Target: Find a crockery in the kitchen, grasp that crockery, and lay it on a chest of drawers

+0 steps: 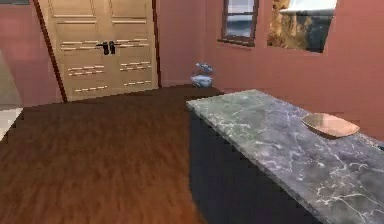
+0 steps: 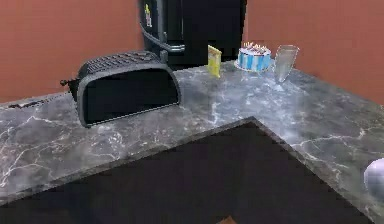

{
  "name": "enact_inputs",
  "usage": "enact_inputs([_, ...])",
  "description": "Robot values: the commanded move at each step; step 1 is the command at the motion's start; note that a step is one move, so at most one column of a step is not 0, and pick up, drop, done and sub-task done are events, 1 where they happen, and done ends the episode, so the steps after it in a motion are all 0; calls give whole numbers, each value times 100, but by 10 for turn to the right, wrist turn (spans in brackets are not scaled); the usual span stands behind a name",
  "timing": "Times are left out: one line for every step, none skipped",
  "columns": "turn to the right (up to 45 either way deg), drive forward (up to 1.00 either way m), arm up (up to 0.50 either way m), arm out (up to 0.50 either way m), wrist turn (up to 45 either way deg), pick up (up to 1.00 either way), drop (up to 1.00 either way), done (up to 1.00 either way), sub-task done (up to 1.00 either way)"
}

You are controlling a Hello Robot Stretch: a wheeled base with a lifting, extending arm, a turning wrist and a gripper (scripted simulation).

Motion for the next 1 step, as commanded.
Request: enact_inputs([0, 60, 0, 0, 0, 0, 0, 0, 0])
